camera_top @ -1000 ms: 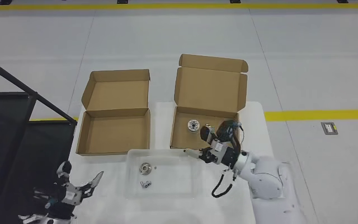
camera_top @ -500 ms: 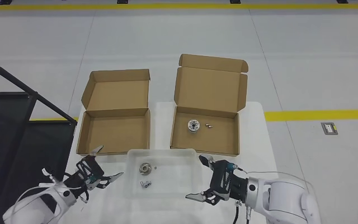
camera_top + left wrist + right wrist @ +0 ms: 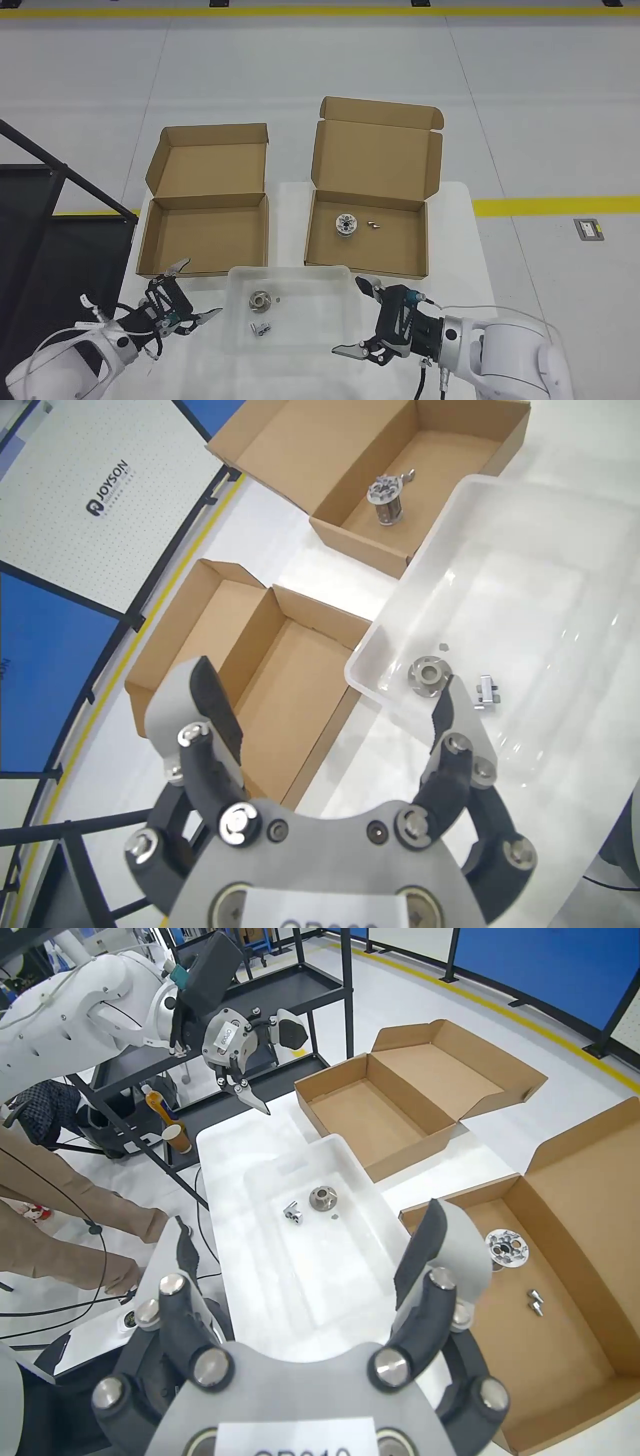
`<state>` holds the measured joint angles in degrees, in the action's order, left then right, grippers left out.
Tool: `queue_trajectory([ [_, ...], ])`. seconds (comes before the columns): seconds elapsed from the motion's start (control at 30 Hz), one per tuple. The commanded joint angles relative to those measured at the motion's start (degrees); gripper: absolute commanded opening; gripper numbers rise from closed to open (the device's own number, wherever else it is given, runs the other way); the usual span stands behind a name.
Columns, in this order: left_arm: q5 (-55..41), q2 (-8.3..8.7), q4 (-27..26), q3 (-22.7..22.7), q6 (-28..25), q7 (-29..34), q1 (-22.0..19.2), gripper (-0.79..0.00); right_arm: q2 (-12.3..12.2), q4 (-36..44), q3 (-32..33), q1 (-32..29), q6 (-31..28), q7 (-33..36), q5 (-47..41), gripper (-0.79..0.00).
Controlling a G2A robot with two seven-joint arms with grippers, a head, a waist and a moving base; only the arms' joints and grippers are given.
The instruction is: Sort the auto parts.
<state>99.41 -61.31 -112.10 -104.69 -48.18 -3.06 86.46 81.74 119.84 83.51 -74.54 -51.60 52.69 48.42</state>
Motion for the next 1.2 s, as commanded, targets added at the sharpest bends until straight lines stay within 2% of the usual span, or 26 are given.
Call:
queue_trajectory([
  [0.0, 2.62, 0.27, -0.79, 3.04, -3.67, 1.18, -0.64, 0.000, 0.00, 0.00, 0.00, 0.00, 0.00, 0.00, 0.00, 0.000],
  [0.13, 6.72, 1.01, 0.73, 6.96, -9.82, 3.29, -6.56, 0.000, 0.00, 0.00, 0.00, 0.00, 0.00, 0.00, 0.00, 0.000],
  [0.23, 9.59, 2.17, 1.60, 11.42, -9.82, 4.22, -9.79, 0.000, 0.00, 0.00, 0.00, 0.00, 0.00, 0.00, 0.00, 0.000],
  [0.43, 9.15, 6.77, 5.77, 22.48, -9.82, 6.75, -16.92, 0.000, 0.00, 0.00, 0.00, 0.00, 0.00, 0.00, 0.00, 0.000],
  [0.5, 3.37, 8.93, 7.73, 27.19, -9.82, 6.24, -19.68, 0.000, 0.00, 0.00, 0.00, 0.00, 0.00, 0.00, 0.00, 0.000],
  [0.67, -7.76, 14.94, 11.31, 36.09, -9.82, 13.82, -29.92, 0.000, 0.00, 0.00, 0.00, 0.00, 0.00, 0.00, 0.00, 0.000],
  [0.8, -18.85, 19.47, 11.01, 43.91, -9.82, 22.18, -37.32, 0.000, 0.00, 0.00, 0.00, 0.00, 0.00, 0.00, 0.00, 0.000],
  [0.93, -31.65, 23.23, 9.92, 51.11, -9.82, 30.27, -43.99, 0.000, 0.00, 0.00, 0.00, 0.00, 0.00, 0.00, 0.00, 0.000],
  [1.0, -37.01, 24.49, 10.29, 52.80, -9.82, 33.82, -46.30, 0.000, 0.00, 0.00, 0.00, 0.00, 0.00, 0.00, 0.00, 0.000],
  [1.17, -37.01, 24.49, 10.29, 52.80, -9.82, 33.82, -46.30, 0.000, 0.00, 0.00, 0.00, 0.00, 0.00, 0.00, 0.00, 0.000],
])
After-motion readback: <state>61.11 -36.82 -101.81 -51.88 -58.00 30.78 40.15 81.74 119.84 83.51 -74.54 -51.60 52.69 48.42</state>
